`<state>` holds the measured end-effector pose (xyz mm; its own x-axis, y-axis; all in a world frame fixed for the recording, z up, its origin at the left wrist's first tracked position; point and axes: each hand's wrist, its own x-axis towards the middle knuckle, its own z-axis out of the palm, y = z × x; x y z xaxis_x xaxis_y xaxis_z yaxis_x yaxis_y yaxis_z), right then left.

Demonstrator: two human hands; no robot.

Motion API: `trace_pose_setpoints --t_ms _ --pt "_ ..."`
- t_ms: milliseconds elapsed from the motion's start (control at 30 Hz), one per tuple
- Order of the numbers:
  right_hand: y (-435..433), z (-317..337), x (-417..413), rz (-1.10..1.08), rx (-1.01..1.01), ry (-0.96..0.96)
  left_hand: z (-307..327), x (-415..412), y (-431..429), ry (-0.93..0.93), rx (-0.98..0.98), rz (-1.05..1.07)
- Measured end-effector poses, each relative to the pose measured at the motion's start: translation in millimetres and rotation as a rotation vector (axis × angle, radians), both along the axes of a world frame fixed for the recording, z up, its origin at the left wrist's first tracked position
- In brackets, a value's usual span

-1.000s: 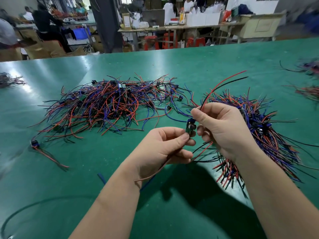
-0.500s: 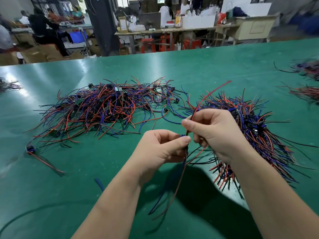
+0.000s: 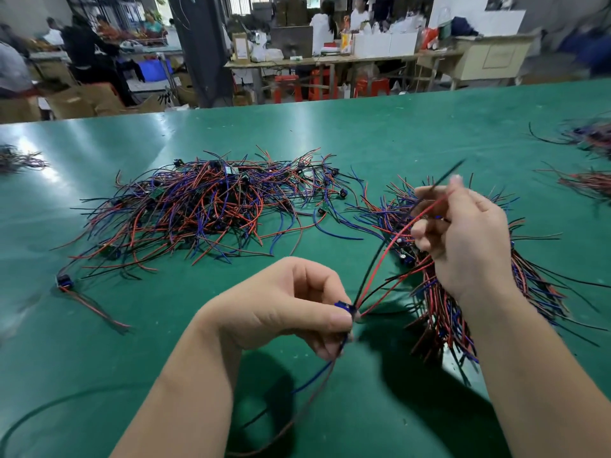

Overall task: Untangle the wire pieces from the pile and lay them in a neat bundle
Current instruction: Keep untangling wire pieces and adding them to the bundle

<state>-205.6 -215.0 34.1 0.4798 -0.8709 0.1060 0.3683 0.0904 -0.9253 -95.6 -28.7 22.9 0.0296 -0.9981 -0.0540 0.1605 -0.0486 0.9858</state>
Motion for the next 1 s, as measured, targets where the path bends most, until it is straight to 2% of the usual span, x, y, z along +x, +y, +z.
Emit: trace_pose_setpoints --t_ms 67,167,233,300,367,433,600,733,867,1000 --pt "-2 0 0 0.048 0.039 0.039 -1 2 -1 0.107 -0.107 0.061" --pt "7 -6 3 0.235 -0.132 0.199 -2 0 -8 0.361 -0.255 0.24" --pt "16 -11 4 0.425 -0.286 0.239 0 -1 -13 0.528 -0.254 0.392" --pt "23 -13 5 0.579 -0.378 0.221 1 -1 -16 0.599 -0.208 0.526" --pt "28 -15 7 0.607 -0.413 0.174 1 -1 -19 0.565 -0.183 0.609" --pt "33 -16 10 0.565 -0.355 0.112 0 -1 -21 0.48 -0.171 0.683" --pt "39 -15 15 0.51 0.053 -0.046 -7 -16 -29 0.185 -0.226 0.775" --pt "36 -10 14 0.511 0.22 -0.09 -11 -26 -34 -0.1 -0.336 0.799" --pt "31 -4 12 0.518 0.32 -0.228 -10 -27 -34 -0.142 -0.343 0.705" --pt "25 -3 8 0.517 0.211 -0.18 -10 -24 -32 0.003 -0.246 0.672"
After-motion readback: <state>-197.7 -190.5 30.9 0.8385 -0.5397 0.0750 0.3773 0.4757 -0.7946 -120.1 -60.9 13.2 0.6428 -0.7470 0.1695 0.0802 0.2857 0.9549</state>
